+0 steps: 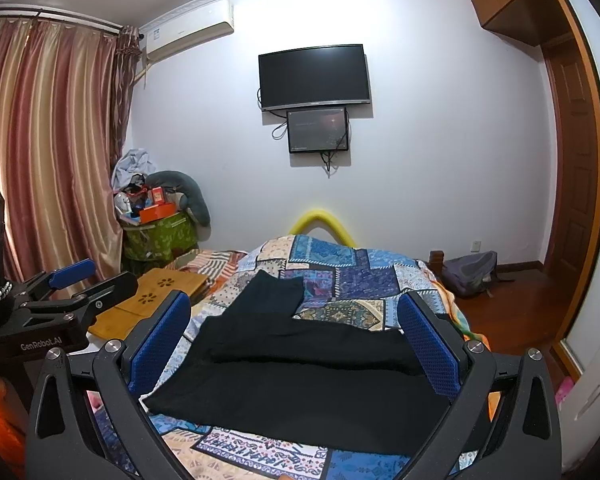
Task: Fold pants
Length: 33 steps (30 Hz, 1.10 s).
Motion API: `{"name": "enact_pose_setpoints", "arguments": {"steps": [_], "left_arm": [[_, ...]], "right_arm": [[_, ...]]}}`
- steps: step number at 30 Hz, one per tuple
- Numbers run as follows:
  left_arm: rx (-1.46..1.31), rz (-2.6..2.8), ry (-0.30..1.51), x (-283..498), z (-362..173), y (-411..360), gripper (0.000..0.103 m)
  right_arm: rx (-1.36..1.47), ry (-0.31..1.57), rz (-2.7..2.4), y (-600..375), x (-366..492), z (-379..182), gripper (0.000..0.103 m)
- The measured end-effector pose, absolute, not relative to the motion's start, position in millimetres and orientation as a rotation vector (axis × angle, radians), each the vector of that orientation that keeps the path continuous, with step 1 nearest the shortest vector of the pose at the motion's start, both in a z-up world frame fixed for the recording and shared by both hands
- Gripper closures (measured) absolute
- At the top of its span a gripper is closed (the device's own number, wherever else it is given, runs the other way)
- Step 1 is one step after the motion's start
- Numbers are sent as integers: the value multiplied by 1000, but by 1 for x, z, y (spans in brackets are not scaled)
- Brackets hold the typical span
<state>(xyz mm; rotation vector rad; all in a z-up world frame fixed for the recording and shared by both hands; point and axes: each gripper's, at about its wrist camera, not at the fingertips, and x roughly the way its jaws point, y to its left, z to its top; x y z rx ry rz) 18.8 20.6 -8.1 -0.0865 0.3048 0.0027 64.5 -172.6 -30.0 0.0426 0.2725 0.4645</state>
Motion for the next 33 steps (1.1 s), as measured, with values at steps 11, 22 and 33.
{"name": "enact_pose_setpoints", "arguments": {"steps": [11,22,33], "left_arm": [[-84,1,305,18,-9,19,0],[-100,0,305,19,-8,22,0],[-99,-4,312,21,-8,20,0]], "right_arm": [[46,271,463,-173,65,-31,0],[52,267,464,-174,64,-34,0],[47,272,462,-173,64,-33,0]]}}
